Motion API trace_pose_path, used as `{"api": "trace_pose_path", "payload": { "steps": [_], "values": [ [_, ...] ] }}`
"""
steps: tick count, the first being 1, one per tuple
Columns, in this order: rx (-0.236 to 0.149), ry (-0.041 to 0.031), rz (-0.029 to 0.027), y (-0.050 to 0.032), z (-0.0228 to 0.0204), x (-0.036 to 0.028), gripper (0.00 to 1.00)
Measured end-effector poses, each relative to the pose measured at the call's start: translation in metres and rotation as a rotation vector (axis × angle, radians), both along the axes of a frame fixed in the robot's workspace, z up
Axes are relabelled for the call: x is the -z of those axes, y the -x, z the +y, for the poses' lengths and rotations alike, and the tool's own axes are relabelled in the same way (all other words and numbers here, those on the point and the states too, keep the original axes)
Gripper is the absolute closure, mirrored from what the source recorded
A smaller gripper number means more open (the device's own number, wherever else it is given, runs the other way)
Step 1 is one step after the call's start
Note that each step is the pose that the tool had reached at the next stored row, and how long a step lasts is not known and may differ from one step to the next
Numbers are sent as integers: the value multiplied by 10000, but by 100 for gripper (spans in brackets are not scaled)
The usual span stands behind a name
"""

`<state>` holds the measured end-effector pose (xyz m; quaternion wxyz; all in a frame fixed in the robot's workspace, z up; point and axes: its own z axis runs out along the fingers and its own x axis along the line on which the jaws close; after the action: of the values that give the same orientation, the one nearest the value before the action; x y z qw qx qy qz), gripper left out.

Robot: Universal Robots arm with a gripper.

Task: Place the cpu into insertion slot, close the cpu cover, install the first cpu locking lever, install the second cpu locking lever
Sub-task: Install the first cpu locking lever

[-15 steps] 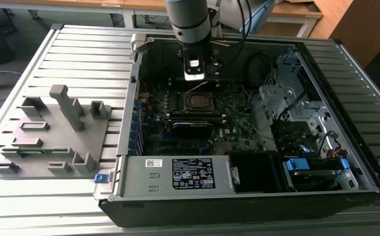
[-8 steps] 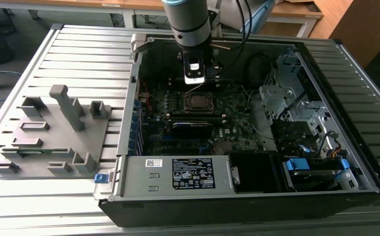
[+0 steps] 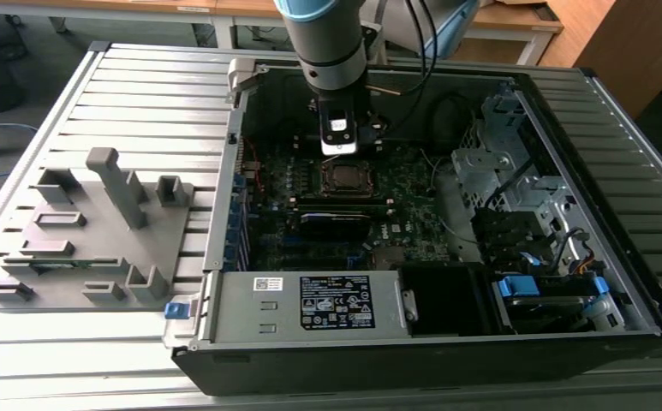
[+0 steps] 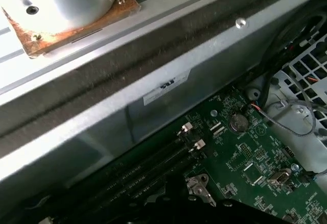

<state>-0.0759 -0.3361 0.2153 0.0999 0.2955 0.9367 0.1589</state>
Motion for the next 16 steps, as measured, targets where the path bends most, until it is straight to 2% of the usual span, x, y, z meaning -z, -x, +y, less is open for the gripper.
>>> {"api": "trace_pose_path", "payload": {
  "steps": [3,7,13,14,16],
  "values": [
    [-1,1,0,0,0,1,89],
    [-2,-127,-5,2,1,21,89],
    [-2,-174,-17,9,0,86,89],
    [0,-192,-17,10,0,94,89],
    [0,-283,-17,10,0,99,89]
  ]
}}
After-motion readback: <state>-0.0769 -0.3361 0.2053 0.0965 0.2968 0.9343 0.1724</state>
